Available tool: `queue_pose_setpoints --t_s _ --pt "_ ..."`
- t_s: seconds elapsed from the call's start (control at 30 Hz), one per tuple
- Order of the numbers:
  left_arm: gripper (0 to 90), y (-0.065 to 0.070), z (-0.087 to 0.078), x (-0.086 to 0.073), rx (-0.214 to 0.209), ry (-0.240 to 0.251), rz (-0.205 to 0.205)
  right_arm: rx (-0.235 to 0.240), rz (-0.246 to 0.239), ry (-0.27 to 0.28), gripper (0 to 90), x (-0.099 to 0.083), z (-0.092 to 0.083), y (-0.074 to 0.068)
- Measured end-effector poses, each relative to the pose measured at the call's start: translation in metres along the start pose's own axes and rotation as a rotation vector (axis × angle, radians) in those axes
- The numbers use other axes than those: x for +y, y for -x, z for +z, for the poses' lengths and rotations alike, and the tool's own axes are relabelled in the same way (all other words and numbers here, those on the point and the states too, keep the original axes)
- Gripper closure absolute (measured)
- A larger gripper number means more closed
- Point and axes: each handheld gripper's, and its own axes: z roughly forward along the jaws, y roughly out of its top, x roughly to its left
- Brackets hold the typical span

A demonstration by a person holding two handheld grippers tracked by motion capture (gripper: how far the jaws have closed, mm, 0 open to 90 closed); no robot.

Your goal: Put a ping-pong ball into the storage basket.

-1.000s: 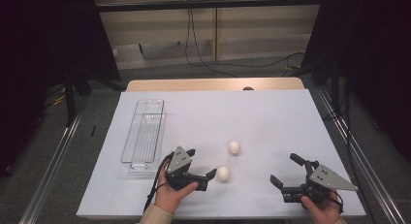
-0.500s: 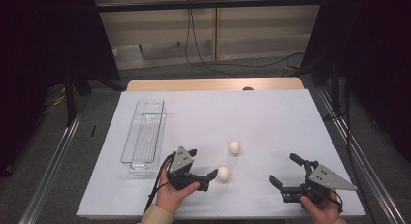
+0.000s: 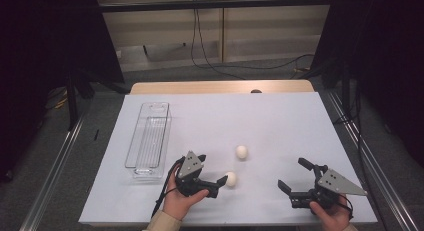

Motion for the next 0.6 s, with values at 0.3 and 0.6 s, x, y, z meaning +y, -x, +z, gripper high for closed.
queue_pose_setpoints --t_s 0.3,0.6 --pt "2.3 0.002 0.005 0.001 0.003 -0.023 0.004 -0.001 0.002 0.004 0.4 0.0 0.0 0.001" --pt "2.4 0.006 0.012 0.004 -0.012 -0.064 0.017 -0.001 0.006 0.006 0.5 0.0 0.0 0.002"
